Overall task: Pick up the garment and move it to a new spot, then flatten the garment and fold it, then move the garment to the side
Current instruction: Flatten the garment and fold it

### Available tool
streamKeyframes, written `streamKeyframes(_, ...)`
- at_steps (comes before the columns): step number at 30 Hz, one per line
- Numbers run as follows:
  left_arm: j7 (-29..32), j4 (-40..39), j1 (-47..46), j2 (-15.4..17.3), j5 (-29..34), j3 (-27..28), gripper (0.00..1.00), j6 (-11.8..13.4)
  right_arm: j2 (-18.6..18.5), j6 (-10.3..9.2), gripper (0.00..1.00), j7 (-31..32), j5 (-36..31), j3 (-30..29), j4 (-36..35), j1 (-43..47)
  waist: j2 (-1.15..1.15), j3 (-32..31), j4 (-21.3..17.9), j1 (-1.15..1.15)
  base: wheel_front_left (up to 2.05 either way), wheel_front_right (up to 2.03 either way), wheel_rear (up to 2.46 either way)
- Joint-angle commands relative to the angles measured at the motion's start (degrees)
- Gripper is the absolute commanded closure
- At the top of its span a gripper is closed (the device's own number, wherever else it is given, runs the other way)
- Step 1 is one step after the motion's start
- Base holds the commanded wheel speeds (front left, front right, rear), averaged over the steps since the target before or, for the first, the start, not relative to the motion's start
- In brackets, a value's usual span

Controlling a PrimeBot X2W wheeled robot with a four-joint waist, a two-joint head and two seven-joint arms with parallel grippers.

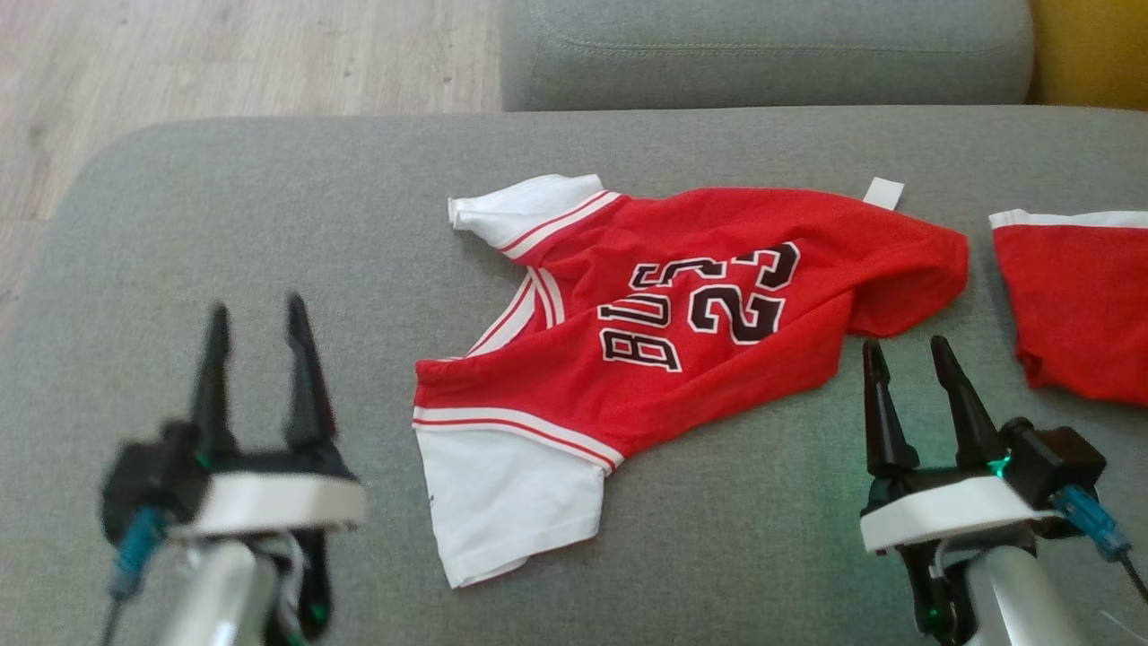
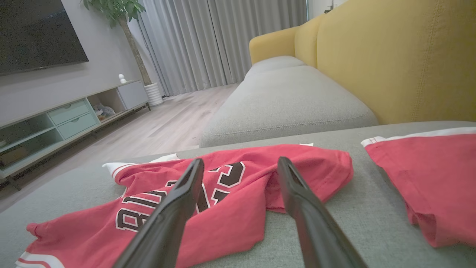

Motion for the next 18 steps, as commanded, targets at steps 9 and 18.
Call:
streamKeyframes(9, -0.4, 1.5, 1.0, -7.5, 8.7, 7.3, 0.0, -8.1, -0.2, -0.1, 0.0, 3.9, 2.9, -1.4, 8.6, -8.6, 0.0, 3.0, 2.1, 0.0, 0.0, 0.0, 0.0)
streamKeyframes(18, -0.4, 4.1, 0.1, -10.9, 12.6, 9.4, 0.0, -12.3, -0.2, -0.1, 0.0, 9.9, 3.7, -3.0, 23.9, -17.8, 0.0, 4.7, 3.9, 0.0, 0.0, 0.0, 0.0)
